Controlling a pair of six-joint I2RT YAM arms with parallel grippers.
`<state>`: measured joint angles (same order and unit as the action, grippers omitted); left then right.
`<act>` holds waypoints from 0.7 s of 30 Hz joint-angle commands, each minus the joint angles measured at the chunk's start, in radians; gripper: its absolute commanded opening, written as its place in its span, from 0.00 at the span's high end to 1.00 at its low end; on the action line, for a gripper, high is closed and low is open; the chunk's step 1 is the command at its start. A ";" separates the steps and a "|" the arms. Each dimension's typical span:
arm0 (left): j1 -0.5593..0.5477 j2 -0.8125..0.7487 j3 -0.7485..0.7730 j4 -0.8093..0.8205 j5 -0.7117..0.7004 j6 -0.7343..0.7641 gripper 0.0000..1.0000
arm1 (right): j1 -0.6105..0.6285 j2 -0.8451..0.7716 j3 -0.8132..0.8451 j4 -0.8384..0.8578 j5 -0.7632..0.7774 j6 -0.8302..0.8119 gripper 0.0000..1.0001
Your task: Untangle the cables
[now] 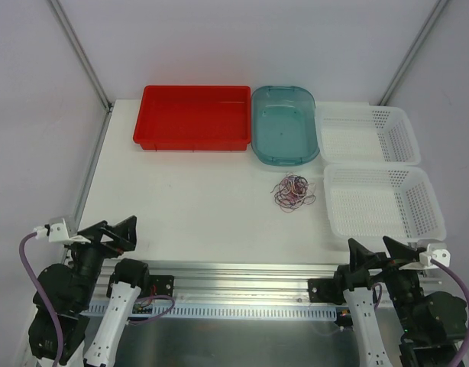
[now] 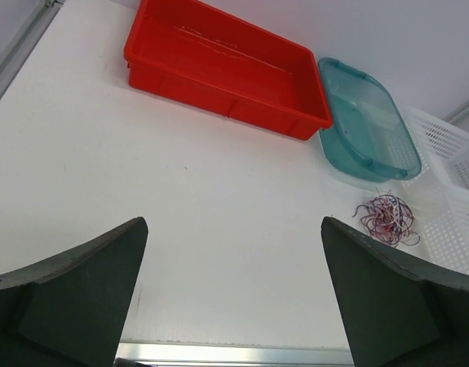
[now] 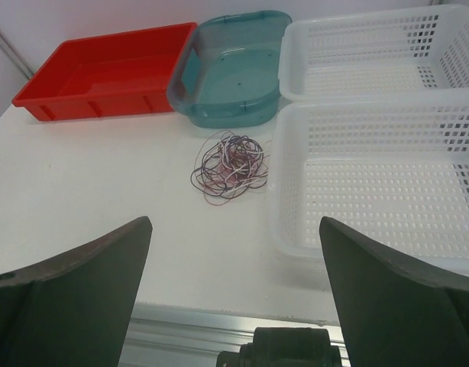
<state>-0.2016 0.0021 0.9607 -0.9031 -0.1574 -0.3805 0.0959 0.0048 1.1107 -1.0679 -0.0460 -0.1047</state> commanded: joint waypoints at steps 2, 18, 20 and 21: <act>0.002 0.021 -0.048 0.053 0.060 -0.087 0.01 | -0.005 0.056 -0.003 0.010 -0.034 0.065 0.03; 0.002 0.378 -0.307 0.302 0.300 -0.043 0.01 | 0.010 0.615 -0.147 0.258 -0.163 0.195 0.03; 0.002 0.381 -0.339 0.346 0.292 -0.038 0.01 | 0.019 0.650 -0.173 0.313 -0.131 0.203 0.03; 0.002 0.383 -0.362 0.357 0.289 -0.029 0.01 | 0.036 0.690 -0.179 0.331 -0.103 0.203 0.03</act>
<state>-0.2016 0.3878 0.6411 -0.6651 0.1047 -0.4480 0.1047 0.6422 0.9443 -0.8639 -0.1894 0.0677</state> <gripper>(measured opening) 0.992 0.969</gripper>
